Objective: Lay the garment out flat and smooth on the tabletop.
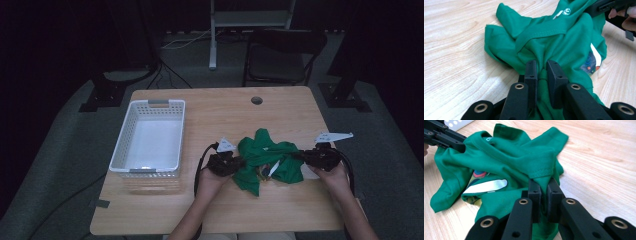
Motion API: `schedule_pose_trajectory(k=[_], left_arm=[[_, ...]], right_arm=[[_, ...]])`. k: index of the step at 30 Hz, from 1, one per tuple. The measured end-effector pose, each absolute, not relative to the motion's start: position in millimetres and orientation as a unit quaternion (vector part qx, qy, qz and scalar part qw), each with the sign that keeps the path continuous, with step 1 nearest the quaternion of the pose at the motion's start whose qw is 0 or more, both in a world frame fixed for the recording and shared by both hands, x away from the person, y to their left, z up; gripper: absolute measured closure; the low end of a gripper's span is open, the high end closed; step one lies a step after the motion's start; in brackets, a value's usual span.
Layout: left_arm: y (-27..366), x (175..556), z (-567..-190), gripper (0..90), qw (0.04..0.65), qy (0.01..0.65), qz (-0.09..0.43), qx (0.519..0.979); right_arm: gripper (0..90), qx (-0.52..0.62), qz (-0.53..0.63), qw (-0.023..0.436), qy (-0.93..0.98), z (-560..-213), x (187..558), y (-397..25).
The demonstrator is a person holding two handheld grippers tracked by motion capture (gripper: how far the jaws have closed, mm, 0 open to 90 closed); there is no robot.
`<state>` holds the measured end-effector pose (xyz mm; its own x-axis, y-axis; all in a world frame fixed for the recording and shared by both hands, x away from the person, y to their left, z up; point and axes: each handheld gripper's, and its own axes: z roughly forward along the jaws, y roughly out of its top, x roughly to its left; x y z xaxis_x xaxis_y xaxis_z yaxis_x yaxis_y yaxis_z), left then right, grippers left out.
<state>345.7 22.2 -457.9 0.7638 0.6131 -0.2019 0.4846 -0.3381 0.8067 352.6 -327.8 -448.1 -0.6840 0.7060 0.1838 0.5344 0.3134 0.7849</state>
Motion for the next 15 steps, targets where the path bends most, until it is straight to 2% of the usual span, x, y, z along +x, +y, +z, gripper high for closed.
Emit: schedule_pose_trajectory(k=[6, 15], left_arm=[[26.7, 341.6, -450.6, 81.8, 0.468, 0.325, 0.064, 0.819], [23.4, 317.2, -425.2, 81.9, 0.462, 0.274, 0.071, 0.841]], right_arm=[[84.6, 0.383, 0.453, 0.097, 0.799, -439.6, 350.4, -335.3], [84.6, 0.373, 0.465, 0.089, 0.798, -426.7, 336.1, -344.4]])
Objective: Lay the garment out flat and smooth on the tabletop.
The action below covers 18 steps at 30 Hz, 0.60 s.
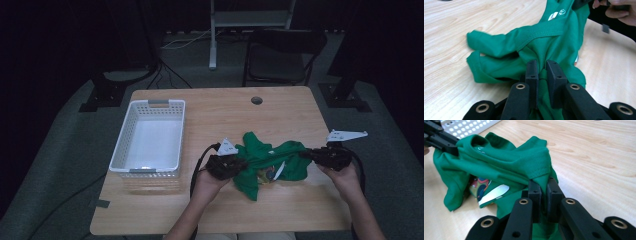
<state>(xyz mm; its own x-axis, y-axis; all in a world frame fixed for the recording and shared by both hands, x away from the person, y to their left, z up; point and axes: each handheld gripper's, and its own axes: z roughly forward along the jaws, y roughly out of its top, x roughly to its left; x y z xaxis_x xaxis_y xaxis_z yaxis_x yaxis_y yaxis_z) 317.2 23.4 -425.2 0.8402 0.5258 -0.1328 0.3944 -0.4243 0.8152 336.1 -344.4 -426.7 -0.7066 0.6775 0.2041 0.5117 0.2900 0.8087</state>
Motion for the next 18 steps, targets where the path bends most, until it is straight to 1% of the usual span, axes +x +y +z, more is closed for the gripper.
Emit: schedule_pose_trajectory(k=[3, 6, 8, 9, 10, 11, 13, 14, 15, 16, 17, 18], left_arm=[[24.8, 307.2, -424.7, 81.9, 0.457, 0.258, 0.05, 0.85], [26.6, 296.0, -418.6, 81.9, 0.455, 0.223, 0.02, 0.862], [31.4, 294.1, -404.6, 81.8, 0.471, 0.201, 0.007, 0.859], [33.4, 297.8, -394.0, 81.8, 0.48, 0.194, 0.014, 0.855], [34.5, 304.8, -381.8, 81.8, 0.486, 0.195, 0.04, 0.851], [33.9, 316.5, -369.6, 81.7, 0.486, 0.211, 0.077, 0.844], [24.4, 357.1, -352.0, 79.8, 0.461, 0.26, 0.162, 0.833], [17.9, 383.4, -348.1, 68.4, 0.434, 0.312, 0.215, 0.818], [13.7, 408.5, -347.4, 57.9, 0.395, 0.362, 0.262, 0.803], [12.0, 429.7, -351.2, 57.2, 0.36, 0.394, 0.281, 0.797], [11.9, 446.3, -358.0, 48.3, 0.35, 0.426, 0.253, 0.795], [11.4, 453.6, -365.3, 42.0, 0.345, 0.428, 0.244, 0.799]], right_arm=[[84.6, 0.365, 0.47, 0.077, 0.8, -425.9, 320.0, -347.9], [84.6, 0.352, 0.467, 0.074, 0.808, -420.5, 299.1, -348.9], [84.6, 0.339, 0.474, 0.072, 0.81, -409.9, 289.0, -350.3], [84.6, 0.336, 0.477, 0.07, 0.809, -401.0, 288.1, -350.7], [84.6, 0.334, 0.477, 0.076, 0.809, -389.4, 290.0, -350.6], [84.6, 0.333, 0.478, 0.082, 0.808, -375.5, 296.3, -350.3], [84.3, 0.345, 0.477, 0.091, 0.803, -346.8, 325.4, -346.7], [81.6, 0.362, 0.472, 0.104, 0.797, -334.5, 348.6, -343.0], [71.8, 0.389, 0.464, 0.115, 0.787, -325.4, 374.9, -339.4], [60.4, 0.413, 0.467, 0.11, 0.774, -321.8, 401.6, -337.4], [56.8, 0.441, 0.463, 0.091, 0.763, -323.2, 425.9, -337.2], [55.1, 0.464, 0.459, 0.071, 0.754, -329.2, 444.3, -337.9]])
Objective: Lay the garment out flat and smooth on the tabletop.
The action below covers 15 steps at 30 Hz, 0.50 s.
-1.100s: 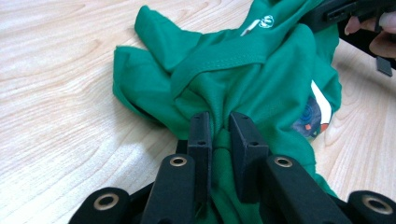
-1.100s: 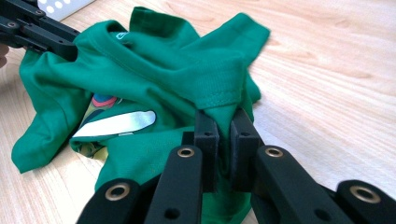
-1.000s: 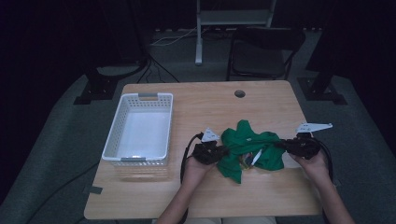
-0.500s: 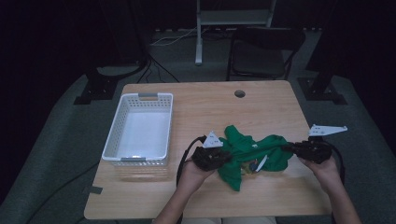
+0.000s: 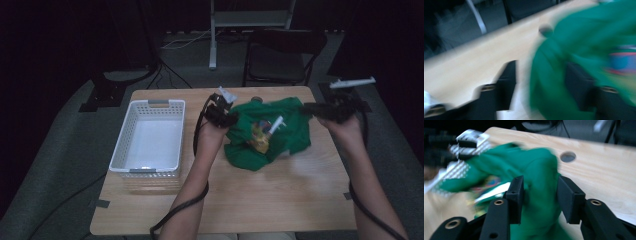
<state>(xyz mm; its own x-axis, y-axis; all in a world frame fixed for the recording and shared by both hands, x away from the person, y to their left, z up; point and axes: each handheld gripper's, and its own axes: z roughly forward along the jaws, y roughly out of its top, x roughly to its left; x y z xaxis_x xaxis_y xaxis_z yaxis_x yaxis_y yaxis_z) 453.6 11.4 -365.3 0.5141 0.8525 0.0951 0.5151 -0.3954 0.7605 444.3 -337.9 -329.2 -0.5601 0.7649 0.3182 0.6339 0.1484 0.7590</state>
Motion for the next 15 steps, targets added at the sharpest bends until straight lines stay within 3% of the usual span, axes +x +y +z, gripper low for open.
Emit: schedule_pose_trajectory(k=[4, 11, 15], left_arm=[[12.3, 451.6, -398.6, 42.0, 0.311, 0.41, 0.234, 0.825], [16.5, 424.5, -424.4, 42.0, 0.324, 0.397, 0.187, 0.838], [13.7, 406.3, -435.0, 42.0, 0.306, 0.376, 0.185, 0.855]], right_arm=[[50.2, 0.492, 0.457, 0.04, 0.739, -362.2, 465.1, -336.4], [48.4, 0.5, 0.434, 0.014, 0.749, -403.1, 454.5, -335.7], [48.0, 0.489, 0.424, 0.006, 0.762, -415.3, 442.2, -330.4]])
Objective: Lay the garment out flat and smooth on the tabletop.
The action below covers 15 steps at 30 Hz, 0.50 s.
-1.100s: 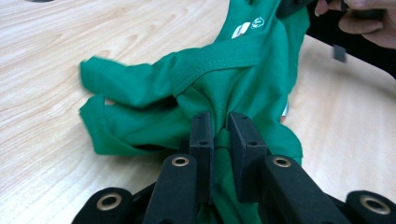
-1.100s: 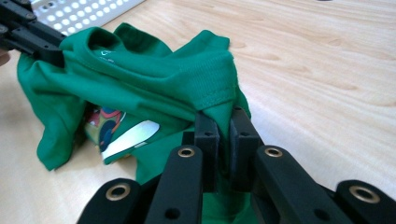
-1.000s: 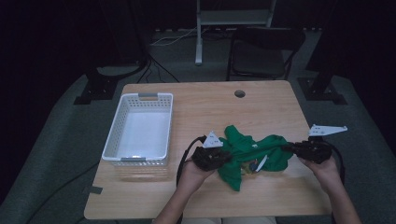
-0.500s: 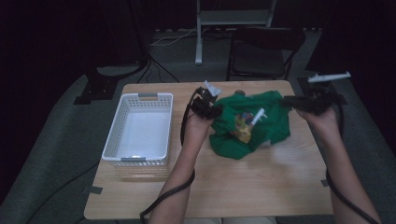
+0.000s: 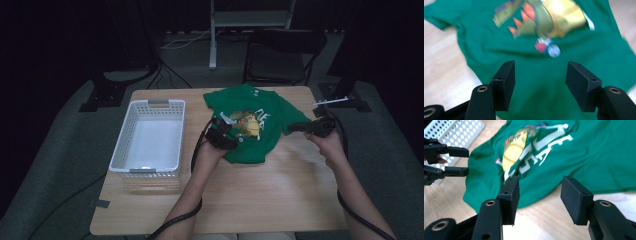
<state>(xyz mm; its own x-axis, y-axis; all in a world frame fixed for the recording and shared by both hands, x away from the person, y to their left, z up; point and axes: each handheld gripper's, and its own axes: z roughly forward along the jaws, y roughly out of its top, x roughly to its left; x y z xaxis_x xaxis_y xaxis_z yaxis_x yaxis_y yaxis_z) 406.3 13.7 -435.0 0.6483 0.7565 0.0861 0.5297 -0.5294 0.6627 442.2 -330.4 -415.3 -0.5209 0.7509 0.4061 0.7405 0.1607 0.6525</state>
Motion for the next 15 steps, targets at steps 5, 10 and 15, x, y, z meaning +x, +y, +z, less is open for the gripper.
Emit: schedule_pose_trajectory(k=[5, 10, 15], left_arm=[[17.4, 402.9, -447.6, 42.0, 0.291, 0.38, 0.189, 0.857], [22.3, 400.2, -445.4, 42.0, 0.3, 0.381, 0.195, 0.852], [24.3, 389.5, -448.3, 42.0, 0.31, 0.373, 0.185, 0.855]], right_arm=[[48.0, 0.483, 0.416, -0.004, 0.771, -428.5, 434.3, -322.7], [47.9, 0.475, 0.41, -0.001, 0.779, -437.4, 431.2, -309.2], [47.6, 0.483, 0.391, 0.002, 0.783, -446.3, 430.2, -301.9]])
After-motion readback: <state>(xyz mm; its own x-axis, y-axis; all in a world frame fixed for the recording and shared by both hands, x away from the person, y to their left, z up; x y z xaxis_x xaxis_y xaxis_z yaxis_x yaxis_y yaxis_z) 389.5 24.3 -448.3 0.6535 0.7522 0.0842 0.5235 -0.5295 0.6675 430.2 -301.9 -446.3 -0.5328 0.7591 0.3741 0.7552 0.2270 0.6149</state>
